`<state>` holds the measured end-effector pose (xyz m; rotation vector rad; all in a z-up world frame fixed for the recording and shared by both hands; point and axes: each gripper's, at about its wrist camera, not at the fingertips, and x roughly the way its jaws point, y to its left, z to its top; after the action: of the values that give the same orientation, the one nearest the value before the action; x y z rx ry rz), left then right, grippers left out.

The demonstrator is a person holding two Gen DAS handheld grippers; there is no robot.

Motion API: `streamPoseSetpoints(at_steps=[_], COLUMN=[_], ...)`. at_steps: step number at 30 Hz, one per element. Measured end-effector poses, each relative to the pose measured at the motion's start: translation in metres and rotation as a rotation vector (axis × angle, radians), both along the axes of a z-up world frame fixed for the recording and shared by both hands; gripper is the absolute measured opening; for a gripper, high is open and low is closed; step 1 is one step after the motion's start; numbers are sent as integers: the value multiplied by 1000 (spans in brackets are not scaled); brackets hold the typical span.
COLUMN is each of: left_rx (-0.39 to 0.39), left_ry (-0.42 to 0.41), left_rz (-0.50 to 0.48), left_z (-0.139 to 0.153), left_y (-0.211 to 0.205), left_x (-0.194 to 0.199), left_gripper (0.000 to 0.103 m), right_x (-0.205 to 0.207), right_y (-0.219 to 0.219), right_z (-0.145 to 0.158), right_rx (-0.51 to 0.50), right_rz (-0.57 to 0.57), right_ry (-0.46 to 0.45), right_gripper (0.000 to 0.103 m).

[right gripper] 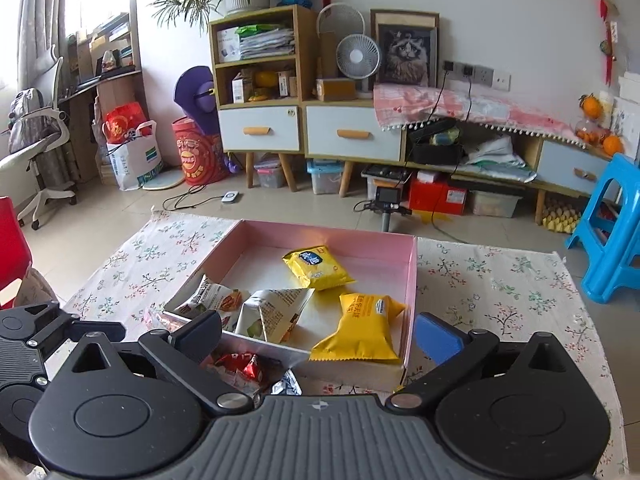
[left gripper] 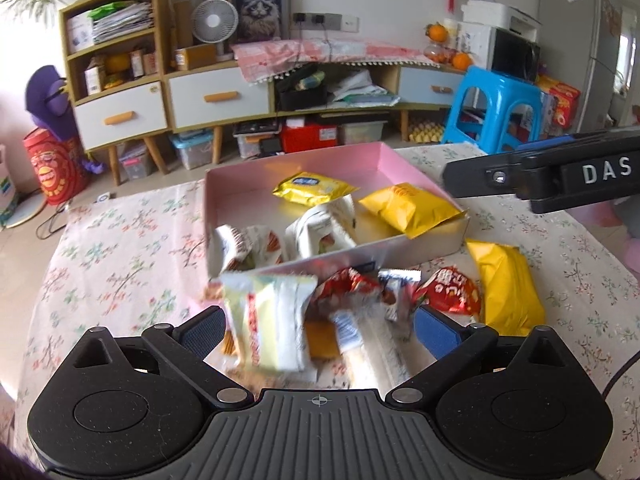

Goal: Organize snacks
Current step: 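Withdraw from the box and grasp the orange-and-white biscuit packet with the right gripper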

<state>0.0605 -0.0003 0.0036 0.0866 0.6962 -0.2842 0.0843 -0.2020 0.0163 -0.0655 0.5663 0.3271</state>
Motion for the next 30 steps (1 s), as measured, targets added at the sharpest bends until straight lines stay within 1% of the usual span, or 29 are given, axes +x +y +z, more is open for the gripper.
streamPoseSetpoints(at_steps=[2,5,8,15,19,23,26,30], left_rx=[-19,-39,-32,-34,-38,-48,-43,-28], left_ry=[16,39,45,40,45,62,53,45], left_rz=[16,29,43,59,75,64,40,10], left_z=[-5,-11,-17,-30,-37,-44,-47,-50], left_y=[5,12,18,35,43,45,44,40], left_x=[-4,-8,-13,-28,-33,-41,-53,-63], left_gripper=[101,101,101,101,101,101,101,101], right_x=[-7,-13,-22,-41,-52,-66,-81,-104], right_y=[-1,-2,-6,-14,-19,-23,-23,-20], right_z=[-3,-9,-18,-46,-56,-61,-66,-78], right_rx=[4,8,14,-18,-22,-9,-6,-44], right_rz=[4,17,31,59,67,86,122,198], right_ry=[-16,-15,-12,31,63,98,122,157], right_gripper=[94,94,95,94,95,95,94,95])
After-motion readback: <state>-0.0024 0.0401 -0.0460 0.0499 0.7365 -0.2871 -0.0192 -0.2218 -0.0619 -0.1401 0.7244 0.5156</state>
